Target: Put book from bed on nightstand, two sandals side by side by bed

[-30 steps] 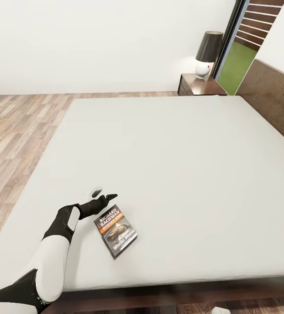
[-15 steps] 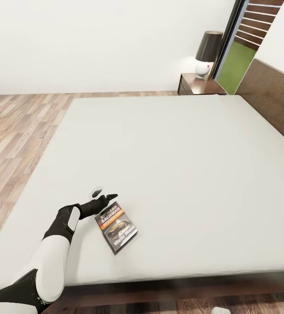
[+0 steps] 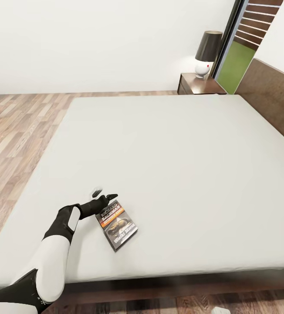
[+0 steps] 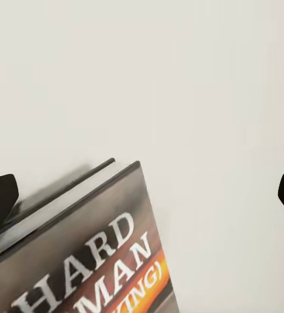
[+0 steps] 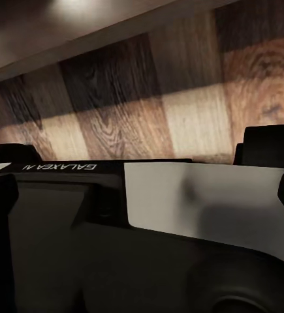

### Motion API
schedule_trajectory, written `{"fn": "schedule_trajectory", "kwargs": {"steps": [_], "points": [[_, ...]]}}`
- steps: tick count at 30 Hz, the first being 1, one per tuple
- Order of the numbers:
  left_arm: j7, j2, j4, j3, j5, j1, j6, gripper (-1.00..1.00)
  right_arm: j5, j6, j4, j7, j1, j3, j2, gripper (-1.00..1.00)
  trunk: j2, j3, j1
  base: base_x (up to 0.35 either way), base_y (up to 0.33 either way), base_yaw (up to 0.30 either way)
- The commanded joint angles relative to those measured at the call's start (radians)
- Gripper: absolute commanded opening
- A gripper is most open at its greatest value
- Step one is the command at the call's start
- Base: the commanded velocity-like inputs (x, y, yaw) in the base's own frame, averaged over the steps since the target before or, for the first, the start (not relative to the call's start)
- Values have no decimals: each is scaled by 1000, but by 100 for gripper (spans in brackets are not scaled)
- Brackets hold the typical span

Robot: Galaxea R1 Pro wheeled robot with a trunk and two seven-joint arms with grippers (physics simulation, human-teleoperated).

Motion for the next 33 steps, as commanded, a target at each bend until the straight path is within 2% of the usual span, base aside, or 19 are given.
{"fn": "schedule_trajectory", "kwargs": {"steps": [1,33], "points": [[-4,-2,-1,7,-3,-1,8,100,-4,2,1,5,0,-3,0,100,0,-1,0,-136,0,0],[-4,-2,23,7,-3,-1,7,100,-4,2,1,4,0,-3,0,100,0,-1,0,-53,0,0]]}}
